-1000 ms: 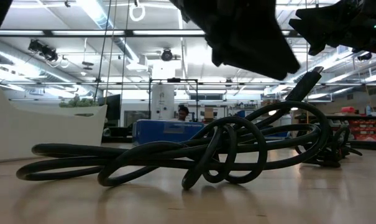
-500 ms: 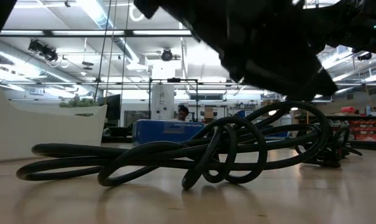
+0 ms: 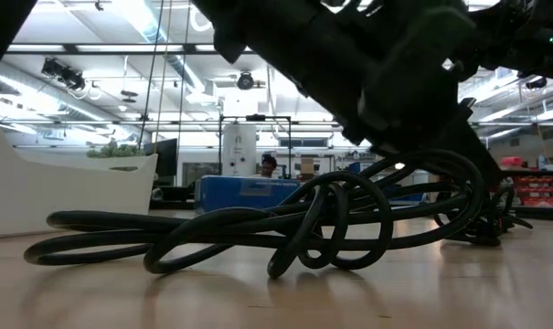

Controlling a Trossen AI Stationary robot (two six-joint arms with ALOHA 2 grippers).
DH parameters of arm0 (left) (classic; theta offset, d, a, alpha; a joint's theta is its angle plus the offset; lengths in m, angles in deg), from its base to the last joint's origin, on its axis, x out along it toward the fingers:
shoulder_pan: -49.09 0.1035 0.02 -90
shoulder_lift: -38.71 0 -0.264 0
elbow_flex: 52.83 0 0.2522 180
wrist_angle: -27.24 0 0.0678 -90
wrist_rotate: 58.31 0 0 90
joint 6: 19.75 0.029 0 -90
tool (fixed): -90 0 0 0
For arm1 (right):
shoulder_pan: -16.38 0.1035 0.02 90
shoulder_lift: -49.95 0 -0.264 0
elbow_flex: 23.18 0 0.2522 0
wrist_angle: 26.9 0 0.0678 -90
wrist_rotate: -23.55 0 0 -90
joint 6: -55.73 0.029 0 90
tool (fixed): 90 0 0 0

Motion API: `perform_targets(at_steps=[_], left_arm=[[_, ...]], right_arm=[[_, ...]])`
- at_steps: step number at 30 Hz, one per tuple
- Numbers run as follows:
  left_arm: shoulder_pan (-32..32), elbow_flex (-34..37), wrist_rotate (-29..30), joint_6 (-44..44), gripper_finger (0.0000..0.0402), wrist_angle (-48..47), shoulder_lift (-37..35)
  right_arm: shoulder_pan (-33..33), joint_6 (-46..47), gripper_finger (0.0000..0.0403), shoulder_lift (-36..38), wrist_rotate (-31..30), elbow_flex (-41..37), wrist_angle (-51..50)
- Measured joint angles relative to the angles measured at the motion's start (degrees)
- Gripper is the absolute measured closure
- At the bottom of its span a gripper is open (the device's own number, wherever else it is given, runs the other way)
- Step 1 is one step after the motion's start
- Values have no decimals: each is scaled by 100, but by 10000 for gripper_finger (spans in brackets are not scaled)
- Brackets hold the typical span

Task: Pick and place USB-C Cables
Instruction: Put the black charger cable into the white bin

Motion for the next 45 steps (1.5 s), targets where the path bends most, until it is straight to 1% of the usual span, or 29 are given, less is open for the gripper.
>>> perform_targets(at_steps=[4, 8, 20, 22, 24, 30, 35, 41, 45], left_arm=[[39, -3, 25, -62, 209, -145, 69], [31, 0, 229, -55, 237, -150, 117], [31, -3, 428, -45, 379, -141, 112], [33, -1, 436, 17, 382, -193, 68], [31, 0, 589, 95, 382, -292, -39], [-70, 0, 1494, 401, 380, -1061, -537], [-274, 0, 2158, 387, 382, -1696, -948], [-578, -3, 3165, 24, 382, -2623, -1272], [-749, -3, 3614, -603, 382, -3361, -1447]], right_arm=[[0, -2, 234, 0, 0, 0, -2], [1, -1, 234, 0, 0, 1, -2], [0, -1, 234, 0, 2, 1, -2], [2, -2, 234, 0, 2, 0, -2], [0, -2, 234, 0, 2, 0, -2], [2, -2, 234, 0, 2, 2, -4], [1, -2, 234, 0, 4, 0, -3], [2, -2, 234, 0, 4, 2, -2], [1, -1, 234, 2, 4, 2, 1]])
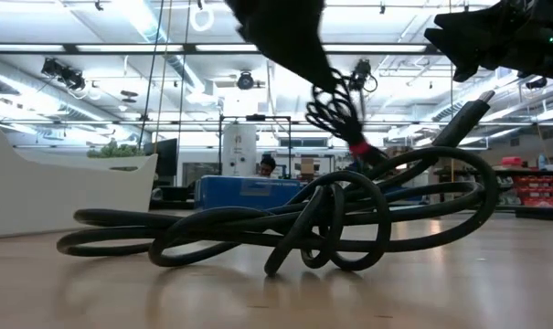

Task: Pick and place USB-C Cables
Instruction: Put the black charger cable into the white bin

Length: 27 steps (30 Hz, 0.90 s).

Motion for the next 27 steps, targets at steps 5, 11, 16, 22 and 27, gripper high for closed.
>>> perform_targets(at_steps=[5, 11, 16, 22, 27], left_arm=[[-204, 2, 488, -899, 383, -1063, -144], [-454, 2, 771, -2347, 383, -2359, -340], [-740, 2, 899, -3687, 383, -3553, -484], [-1049, 2, 784, -4987, 383, -4555, -670], [-1284, 2, 631, -5861, 383, -5396, -927]], right_arm=[[-1, -1, 234, 0, -2, 0, -3], [0, -1, 234, -1, -2, -1, -3], [-1, 0, 234, 0, -2, -2, -3], [1, -1, 234, -2, -5, -2, 0], [-1, 1, 234, 0, -4, -2, -1]])
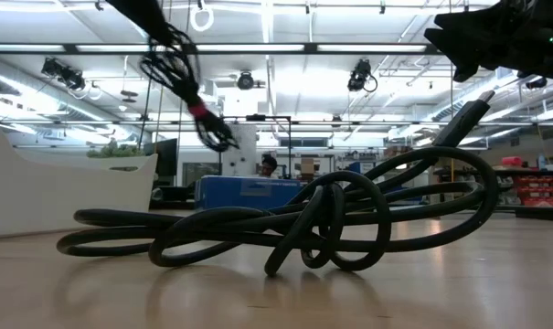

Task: Pick and place USB-C Cables
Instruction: Put the black charger cable into the white bin

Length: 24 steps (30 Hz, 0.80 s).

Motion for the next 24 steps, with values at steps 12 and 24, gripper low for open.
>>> perform_targets(at_steps=[12, 24], left_arm=[[-325, 0, -121, -659, 383, -527, -1207], [-365, 0, -1642, -623, 381, -532, -2020]], right_arm=[[0, -1, 234, -2, 2, 1, -2], [1, 0, 234, -2, 2, 0, -3]])
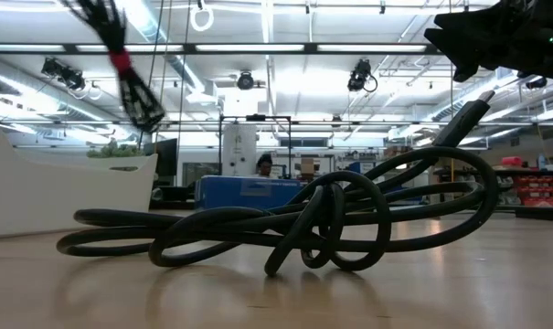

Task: Pick and place USB-C Cables
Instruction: Put the black charger cable into the white bin

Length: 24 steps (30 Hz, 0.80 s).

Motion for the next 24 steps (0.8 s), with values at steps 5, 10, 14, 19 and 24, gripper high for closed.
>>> perform_targets(at_steps=[5, 10, 14, 19, 24], left_arm=[[-28, 227, -600, -31, 381, 11, 25], [-24, 616, -833, -32, 380, 68, 32], [-21, 881, -848, -8, 378, 309, 32], [-15, 1272, -1084, 93, 377, 815, 32], [-15, 1434, -1093, 400, 376, 1473, 34]], right_arm=[[-1, 0, 234, 0, 0, 0, -2], [-1, 0, 234, 0, 0, 0, -2], [1, -2, 234, 0, 0, 0, -2], [1, 0, 234, 0, 0, 0, -1], [1, 0, 234, 0, 0, 0, 0]])
